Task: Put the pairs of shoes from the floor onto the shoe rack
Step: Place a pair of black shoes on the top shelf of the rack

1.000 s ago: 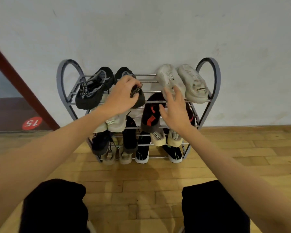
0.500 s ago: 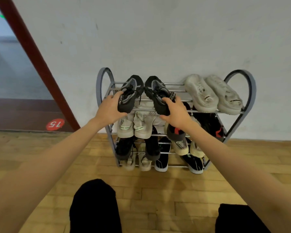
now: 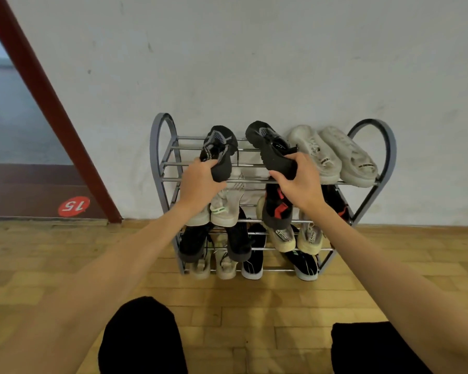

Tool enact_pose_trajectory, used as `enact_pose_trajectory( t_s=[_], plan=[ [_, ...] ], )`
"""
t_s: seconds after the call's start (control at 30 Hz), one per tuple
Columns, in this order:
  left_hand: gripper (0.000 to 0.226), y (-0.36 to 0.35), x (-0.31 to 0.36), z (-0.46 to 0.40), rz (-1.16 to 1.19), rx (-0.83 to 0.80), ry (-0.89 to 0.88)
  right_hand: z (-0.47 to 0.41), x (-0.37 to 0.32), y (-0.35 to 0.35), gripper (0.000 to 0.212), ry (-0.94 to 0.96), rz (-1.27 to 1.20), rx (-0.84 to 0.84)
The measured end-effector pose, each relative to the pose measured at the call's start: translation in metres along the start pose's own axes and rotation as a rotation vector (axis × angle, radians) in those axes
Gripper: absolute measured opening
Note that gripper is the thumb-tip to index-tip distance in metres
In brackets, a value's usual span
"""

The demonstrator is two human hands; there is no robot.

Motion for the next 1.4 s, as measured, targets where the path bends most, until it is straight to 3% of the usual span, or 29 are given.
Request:
enact_pose_trajectory(
  t_s=[0.13,0.23,0.33,0.47,0.6,0.73,1.2,1.3,1.4],
  plan=[
    [0.05,-0.027,0.015,0.001,-0.087,-0.026,-0.043,0.001,0.008,0.016,0.045,-0.008,-0.021,0.06],
    [0.065,-0.039,0.015,0.0,-0.115,-0.046,-0.015,0.003,0.011,0.023,0.046,0.009,-0.026,0.077],
    [0.078,-0.031,0.01,-0.001,0.012,-0.085,-0.031,0.002,0.004,0.024,0.046,0.043,-0.031,0.082],
    [0.055,0.016,-0.01,-0.005,0.222,0.008,0.064,-0.006,-0.031,0.013,0.048,0.094,-0.065,0.089],
    [0.039,0.07,-0.031,-0.005,0.109,0.169,-0.014,-0.021,-0.077,-0.005,0.05,0.11,-0.098,0.099],
    [0.027,0.101,-0.044,-0.006,0.02,0.179,-0.06,-0.037,-0.116,-0.032,0.052,0.118,-0.062,0.081],
    [0.023,0.116,-0.071,-0.004,0.07,0.189,0.025,-0.039,-0.165,-0.103,0.068,0.387,0.45,-0.044],
    [0.023,0.115,-0.068,-0.005,0.083,0.203,0.017,-0.043,-0.159,-0.103,0.072,0.365,0.381,-0.134],
    [0.022,0.115,-0.066,-0.004,0.096,0.208,-0.007,-0.04,-0.153,-0.1,0.061,0.5,0.347,-0.205]
  ],
)
Point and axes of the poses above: each hand's wrist, its own z-axis away from the middle knuckle, its own y-axis out of the back of the hand, x = y × z, the point moved 5 cm from there along -z, towards the middle knuckle, and after that the axes turned 15 degrees about z, right-handed, at the moved point
